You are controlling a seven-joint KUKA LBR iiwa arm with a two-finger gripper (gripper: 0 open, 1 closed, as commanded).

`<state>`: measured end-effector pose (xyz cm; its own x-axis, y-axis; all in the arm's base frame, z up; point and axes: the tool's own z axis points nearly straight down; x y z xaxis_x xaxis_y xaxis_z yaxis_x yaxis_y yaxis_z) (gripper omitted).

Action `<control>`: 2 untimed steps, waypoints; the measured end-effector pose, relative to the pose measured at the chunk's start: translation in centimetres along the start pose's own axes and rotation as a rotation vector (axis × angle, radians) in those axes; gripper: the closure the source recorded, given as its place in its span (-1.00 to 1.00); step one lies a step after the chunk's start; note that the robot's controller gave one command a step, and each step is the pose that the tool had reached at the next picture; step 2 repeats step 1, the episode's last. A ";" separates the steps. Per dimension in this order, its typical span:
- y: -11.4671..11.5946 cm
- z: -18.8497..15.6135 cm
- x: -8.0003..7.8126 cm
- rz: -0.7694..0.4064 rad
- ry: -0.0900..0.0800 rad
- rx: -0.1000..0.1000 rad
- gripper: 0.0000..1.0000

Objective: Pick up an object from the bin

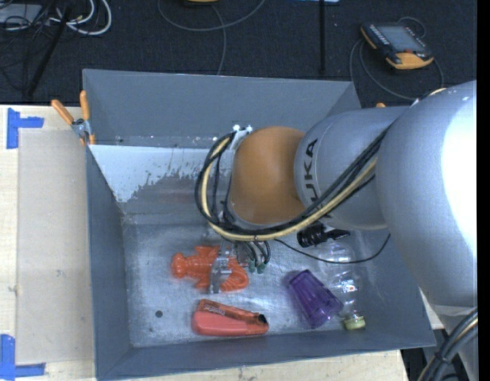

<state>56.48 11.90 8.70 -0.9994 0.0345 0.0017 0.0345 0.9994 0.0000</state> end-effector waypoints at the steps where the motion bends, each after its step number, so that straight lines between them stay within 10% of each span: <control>1: 0.0 -0.7 0.0 0.001 -0.001 0.000 1.00; 2: 0.0 -0.7 0.0 0.001 -0.001 0.000 1.00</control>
Offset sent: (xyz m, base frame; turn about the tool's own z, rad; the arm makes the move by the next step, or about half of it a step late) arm 0.0001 -0.0002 0.0609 0.0000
